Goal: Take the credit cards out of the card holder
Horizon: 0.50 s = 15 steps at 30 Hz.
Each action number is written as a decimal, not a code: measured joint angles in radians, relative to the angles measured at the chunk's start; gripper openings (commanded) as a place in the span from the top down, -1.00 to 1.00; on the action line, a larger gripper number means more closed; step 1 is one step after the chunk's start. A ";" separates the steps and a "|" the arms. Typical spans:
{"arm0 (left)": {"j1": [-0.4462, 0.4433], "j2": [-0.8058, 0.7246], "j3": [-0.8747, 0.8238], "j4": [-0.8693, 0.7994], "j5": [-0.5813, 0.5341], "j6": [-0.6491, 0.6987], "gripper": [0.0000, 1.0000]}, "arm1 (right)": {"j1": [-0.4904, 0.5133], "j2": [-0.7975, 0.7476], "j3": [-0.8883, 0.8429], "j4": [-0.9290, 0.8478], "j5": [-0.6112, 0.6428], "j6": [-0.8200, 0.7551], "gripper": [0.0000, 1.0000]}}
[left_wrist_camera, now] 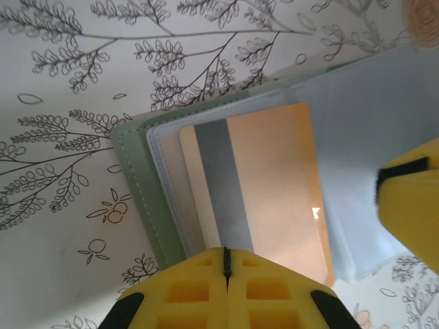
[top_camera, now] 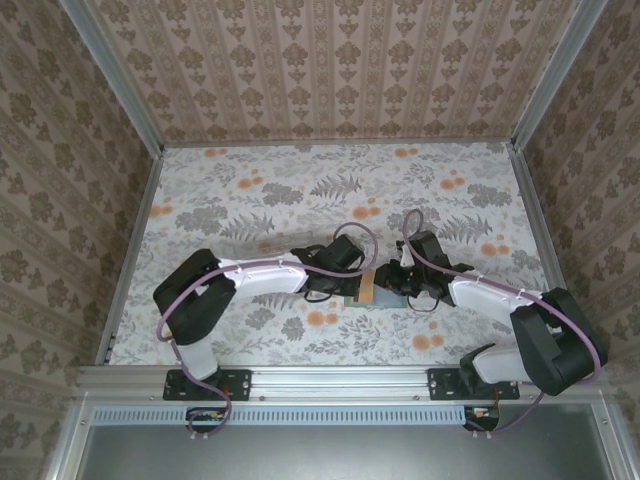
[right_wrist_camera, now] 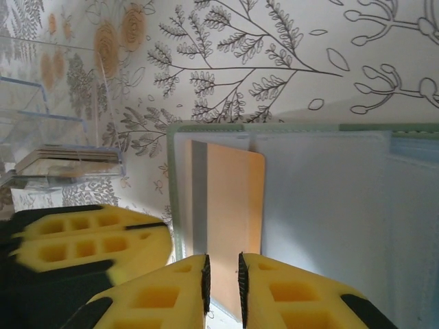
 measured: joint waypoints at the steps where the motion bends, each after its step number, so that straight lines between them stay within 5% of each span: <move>1: 0.000 0.006 0.000 0.001 0.001 0.000 0.96 | 0.000 0.005 0.000 0.008 -0.003 0.003 0.53; 15: -0.003 0.025 -0.013 0.029 0.014 -0.021 1.00 | 0.005 0.119 -0.033 0.089 -0.038 0.026 0.57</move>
